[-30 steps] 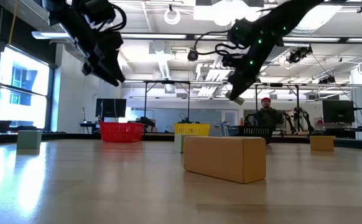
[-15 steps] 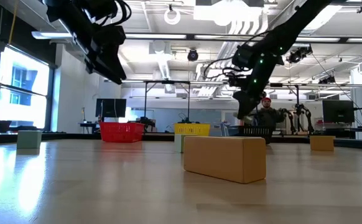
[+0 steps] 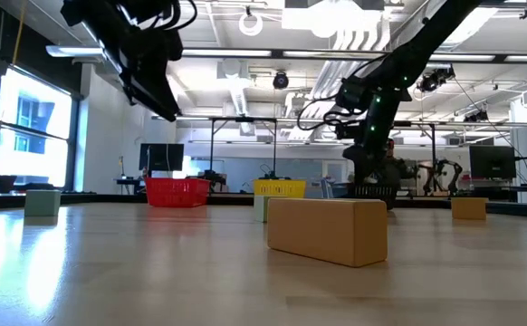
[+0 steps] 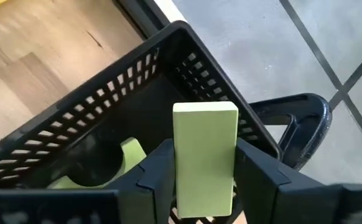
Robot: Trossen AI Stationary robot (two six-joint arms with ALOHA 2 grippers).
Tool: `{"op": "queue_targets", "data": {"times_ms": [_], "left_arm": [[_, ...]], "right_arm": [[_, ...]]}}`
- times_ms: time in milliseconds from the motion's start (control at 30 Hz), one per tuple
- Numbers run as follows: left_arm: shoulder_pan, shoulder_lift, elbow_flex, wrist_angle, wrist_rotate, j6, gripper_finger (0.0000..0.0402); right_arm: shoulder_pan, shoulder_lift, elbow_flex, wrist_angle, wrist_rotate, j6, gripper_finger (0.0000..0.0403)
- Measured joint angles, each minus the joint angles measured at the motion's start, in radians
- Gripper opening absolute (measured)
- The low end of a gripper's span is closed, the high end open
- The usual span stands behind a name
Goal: Sort & place blocks by color
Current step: Put the green block into the black bin, then put the blue block into the yellow bin
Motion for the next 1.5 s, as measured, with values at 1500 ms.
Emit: {"op": "queue_targets", "data": {"times_ms": [1500], "left_arm": [[-0.252,0.001,-0.112,-0.416,-0.063,-0.504,0.0191]], "right_arm": [[0.278,-0.142,0.0,-0.015,0.05,0.079,0.0193]]}}
